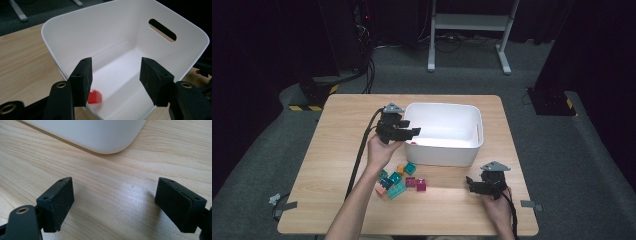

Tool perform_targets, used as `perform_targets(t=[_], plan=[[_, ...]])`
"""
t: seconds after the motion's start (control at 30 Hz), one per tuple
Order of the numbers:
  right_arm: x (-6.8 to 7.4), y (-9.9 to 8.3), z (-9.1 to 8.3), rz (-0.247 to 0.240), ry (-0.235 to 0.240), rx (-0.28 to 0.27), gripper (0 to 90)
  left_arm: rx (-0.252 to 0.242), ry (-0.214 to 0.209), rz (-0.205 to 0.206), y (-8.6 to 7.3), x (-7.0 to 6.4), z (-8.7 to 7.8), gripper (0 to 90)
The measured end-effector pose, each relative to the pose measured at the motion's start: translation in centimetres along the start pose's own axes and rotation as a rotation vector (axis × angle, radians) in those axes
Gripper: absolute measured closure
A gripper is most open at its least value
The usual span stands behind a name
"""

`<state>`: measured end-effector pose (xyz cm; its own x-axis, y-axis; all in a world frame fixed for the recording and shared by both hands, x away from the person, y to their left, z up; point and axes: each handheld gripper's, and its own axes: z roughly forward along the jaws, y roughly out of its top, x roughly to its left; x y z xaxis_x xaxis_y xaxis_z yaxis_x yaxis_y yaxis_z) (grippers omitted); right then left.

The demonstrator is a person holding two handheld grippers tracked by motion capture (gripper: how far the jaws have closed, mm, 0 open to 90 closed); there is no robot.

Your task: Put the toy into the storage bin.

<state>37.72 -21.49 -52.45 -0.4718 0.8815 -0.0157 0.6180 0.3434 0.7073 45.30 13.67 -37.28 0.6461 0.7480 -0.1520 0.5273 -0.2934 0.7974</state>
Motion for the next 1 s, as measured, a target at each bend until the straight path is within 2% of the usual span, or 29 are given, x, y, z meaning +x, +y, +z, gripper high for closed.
perform_targets(t=[0.43, 0.73, 0.9, 1.0], plan=[[0.0, 0.0, 0.0, 0.0, 0.0, 0.0, 15.3, -0.017, 0.001, 0.016, -0.9, 0.1, -1.5, 39.7], [0.0, 0.0, 0.0, 0.002, 0.0, 0.0, 15.4, -0.046, 0.017, -0.008, -1.6, 0.7, -3.4, 37.2], [0.0, 0.0, 0.0, 0.002, 0.0, 0.0, 15.4, -0.037, 0.014, -0.017, -2.2, 1.1, -4.3, 35.0], [0.0, 0.0, 0.0, 0.003, 0.0, 0.0, 15.4, -0.03, 0.025, 0.005, -2.8, 1.1, -4.6, 33.8]])
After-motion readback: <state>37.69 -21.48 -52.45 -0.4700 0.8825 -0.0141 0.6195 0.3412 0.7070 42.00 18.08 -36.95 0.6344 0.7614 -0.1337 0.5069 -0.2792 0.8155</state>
